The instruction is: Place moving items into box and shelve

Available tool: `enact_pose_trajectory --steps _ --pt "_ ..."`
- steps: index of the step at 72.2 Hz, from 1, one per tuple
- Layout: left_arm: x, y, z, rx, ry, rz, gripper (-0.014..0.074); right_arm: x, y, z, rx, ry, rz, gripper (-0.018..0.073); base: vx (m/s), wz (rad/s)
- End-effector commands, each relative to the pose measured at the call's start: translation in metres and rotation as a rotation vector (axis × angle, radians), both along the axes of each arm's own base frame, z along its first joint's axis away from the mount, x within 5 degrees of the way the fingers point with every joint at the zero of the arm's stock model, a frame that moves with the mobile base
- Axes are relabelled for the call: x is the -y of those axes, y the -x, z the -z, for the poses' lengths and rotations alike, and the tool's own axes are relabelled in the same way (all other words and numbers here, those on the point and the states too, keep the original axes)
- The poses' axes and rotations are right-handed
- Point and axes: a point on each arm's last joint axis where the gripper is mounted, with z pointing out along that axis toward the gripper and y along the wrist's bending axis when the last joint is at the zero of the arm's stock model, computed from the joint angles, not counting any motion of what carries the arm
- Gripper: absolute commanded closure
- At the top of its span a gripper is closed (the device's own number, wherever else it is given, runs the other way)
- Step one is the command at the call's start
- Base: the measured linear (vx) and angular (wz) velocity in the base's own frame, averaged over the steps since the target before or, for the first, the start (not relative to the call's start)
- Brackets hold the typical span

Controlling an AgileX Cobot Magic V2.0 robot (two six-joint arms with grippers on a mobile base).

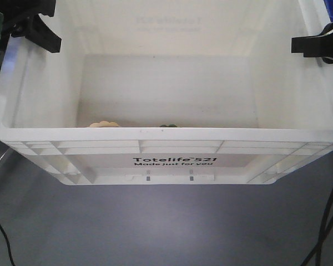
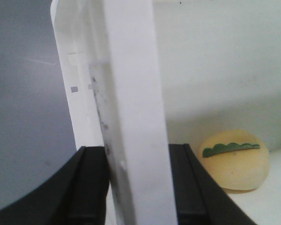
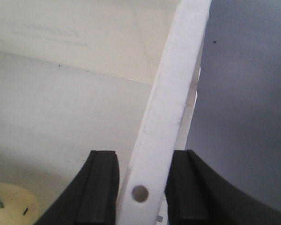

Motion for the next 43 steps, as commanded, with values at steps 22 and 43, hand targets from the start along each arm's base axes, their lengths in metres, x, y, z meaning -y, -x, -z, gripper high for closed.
enact_pose_trajectory --steps 22,43 --pt "0.0068 0.0168 -0.0337 0.144 0.135 0.036 0.0595 -0.0032 0.0059 -0.0289 0.154 -0.069 0.0 0.0568 0.46 -0.4" --pt "0.0068 0.0168 -0.0337 0.144 0.135 0.036 0.0594 -0.0032 0.0059 -0.029 0.155 -0.069 0.0 0.0568 0.46 -0.36"
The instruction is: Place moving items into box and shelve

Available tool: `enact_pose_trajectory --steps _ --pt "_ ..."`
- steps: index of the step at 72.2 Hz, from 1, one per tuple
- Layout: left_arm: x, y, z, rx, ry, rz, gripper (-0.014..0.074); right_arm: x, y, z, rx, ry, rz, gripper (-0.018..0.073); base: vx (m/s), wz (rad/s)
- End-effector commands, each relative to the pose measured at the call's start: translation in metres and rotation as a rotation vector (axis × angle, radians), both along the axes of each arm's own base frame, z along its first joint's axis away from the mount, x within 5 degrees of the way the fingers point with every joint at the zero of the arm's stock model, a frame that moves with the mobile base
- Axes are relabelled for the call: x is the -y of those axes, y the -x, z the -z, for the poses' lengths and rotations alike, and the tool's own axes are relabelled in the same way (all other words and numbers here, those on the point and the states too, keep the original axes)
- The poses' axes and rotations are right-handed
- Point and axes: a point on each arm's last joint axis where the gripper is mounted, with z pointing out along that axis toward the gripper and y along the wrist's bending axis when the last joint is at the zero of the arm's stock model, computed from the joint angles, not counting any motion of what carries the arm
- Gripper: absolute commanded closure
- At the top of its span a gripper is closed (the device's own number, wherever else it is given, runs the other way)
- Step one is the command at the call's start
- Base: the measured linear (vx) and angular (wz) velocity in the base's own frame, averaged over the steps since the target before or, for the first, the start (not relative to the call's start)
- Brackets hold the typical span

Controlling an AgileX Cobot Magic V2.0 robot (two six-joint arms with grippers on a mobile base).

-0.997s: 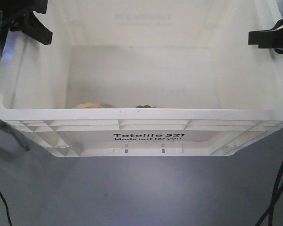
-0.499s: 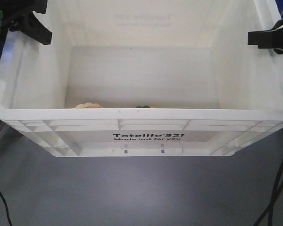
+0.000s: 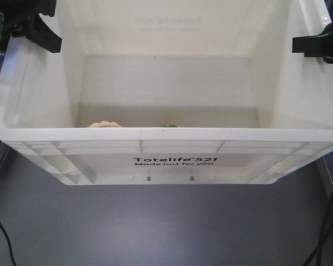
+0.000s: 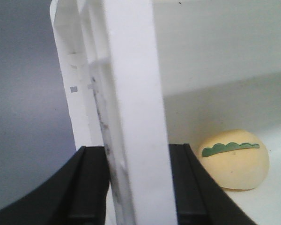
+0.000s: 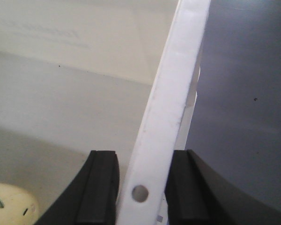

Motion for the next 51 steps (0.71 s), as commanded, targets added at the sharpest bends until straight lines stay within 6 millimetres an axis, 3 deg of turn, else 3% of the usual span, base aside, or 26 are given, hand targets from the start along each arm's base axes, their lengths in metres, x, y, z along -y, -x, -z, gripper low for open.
enact_pose_trajectory --steps 1,51 --pt "0.0067 0.0168 -0.0337 0.144 0.135 0.036 0.0594 -0.0032 0.0059 -0.0289 0.154 -0.069 0.0 0.0568 0.46 -0.28" --pt "0.0067 0.0168 -0.0337 0.144 0.135 0.036 0.0594 -0.0032 0.0059 -0.029 0.155 -0.069 0.0 0.0568 0.48 -0.13"
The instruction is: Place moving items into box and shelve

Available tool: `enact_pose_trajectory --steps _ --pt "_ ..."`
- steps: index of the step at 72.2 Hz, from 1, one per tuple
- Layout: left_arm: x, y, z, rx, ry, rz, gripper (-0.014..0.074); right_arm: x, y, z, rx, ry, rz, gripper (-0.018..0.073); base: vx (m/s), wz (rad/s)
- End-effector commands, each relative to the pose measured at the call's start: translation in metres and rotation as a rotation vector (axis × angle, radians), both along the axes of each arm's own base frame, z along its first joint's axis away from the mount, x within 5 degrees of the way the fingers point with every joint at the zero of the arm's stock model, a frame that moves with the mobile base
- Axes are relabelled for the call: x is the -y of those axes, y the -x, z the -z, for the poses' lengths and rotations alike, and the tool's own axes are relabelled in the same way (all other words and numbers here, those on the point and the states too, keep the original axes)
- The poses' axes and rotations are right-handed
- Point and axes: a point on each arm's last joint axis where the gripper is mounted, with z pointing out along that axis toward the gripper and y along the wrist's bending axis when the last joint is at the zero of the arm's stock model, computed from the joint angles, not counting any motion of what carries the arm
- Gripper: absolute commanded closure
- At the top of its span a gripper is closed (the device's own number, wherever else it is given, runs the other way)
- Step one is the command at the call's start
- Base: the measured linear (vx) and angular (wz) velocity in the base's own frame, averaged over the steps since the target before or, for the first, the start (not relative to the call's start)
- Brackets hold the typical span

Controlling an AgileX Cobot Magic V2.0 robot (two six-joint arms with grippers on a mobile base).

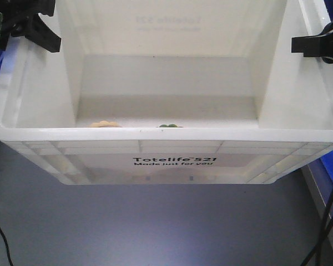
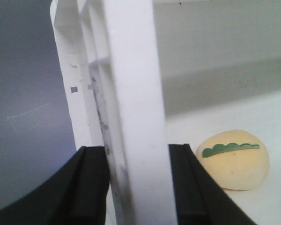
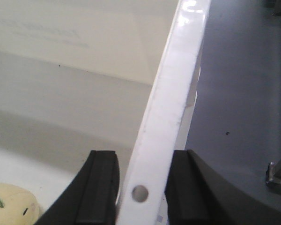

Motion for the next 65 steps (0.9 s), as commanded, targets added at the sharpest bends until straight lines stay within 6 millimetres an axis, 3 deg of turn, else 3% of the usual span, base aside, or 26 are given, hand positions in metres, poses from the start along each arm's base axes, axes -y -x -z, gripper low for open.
enact_pose_trajectory --steps 1,65 --pt "0.0067 0.0168 -0.0337 0.144 0.135 0.036 0.0594 -0.0032 0.0059 -0.029 0.155 -0.069 0.0 0.0568 0.49 -0.09" --pt "0.0067 0.0168 -0.0337 0.144 0.135 0.036 0.0594 -0.0032 0.0059 -0.0289 0.154 -0.069 0.0 0.0568 0.5 -0.11"
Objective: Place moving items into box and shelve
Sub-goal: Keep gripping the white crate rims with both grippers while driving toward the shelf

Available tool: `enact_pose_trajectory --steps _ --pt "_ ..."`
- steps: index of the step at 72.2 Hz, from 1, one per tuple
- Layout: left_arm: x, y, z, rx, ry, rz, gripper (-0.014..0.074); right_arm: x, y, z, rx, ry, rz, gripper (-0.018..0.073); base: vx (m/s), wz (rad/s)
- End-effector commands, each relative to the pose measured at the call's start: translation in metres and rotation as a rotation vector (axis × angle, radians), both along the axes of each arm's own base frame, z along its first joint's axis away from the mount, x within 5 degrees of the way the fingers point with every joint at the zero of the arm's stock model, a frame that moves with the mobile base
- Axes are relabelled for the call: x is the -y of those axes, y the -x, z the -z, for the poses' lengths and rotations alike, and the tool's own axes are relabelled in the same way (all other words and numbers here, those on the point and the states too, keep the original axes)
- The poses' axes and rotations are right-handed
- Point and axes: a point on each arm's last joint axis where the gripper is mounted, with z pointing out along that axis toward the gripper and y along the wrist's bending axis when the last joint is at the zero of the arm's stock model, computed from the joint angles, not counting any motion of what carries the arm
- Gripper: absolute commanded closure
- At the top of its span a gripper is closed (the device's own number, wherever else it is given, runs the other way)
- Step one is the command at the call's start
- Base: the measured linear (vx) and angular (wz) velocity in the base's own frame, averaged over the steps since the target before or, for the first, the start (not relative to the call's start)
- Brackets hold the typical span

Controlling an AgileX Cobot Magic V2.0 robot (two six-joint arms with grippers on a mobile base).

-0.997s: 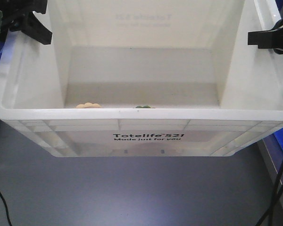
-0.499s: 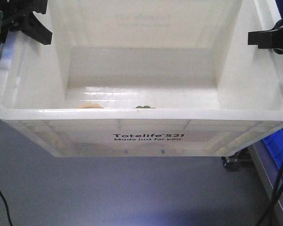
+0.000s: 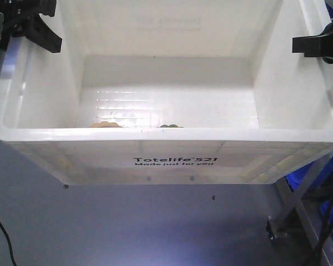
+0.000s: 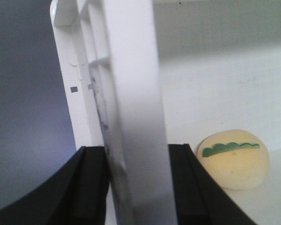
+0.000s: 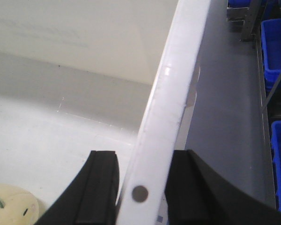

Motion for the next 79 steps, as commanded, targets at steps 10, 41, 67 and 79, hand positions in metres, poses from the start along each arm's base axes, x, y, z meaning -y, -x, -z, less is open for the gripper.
enact_pose_trajectory --steps 10,41,67,79 --pt "0.0068 0.0168 -0.0338 0.144 0.136 0.036 0.0594 -0.0033 0.0059 -0.0289 0.154 -0.07 0.0 0.0568 0.49 0.08" --pt "0.0068 0.0168 -0.0338 0.144 0.136 0.036 0.0595 -0.0033 0.0059 -0.0289 0.154 -0.07 0.0 0.0568 0.48 0.17" --pt "0.0069 0.0165 -0.0335 0.143 0.136 0.036 0.0594 -0.0033 0.0059 -0.0289 0.154 -0.07 0.0 0.0568 0.43 0.22" --pt "0.0069 0.0165 -0.0335 0.143 0.136 0.036 0.0594 -0.0033 0.0059 -0.0289 0.154 -0.07 0.0 0.0568 0.37 0.36"
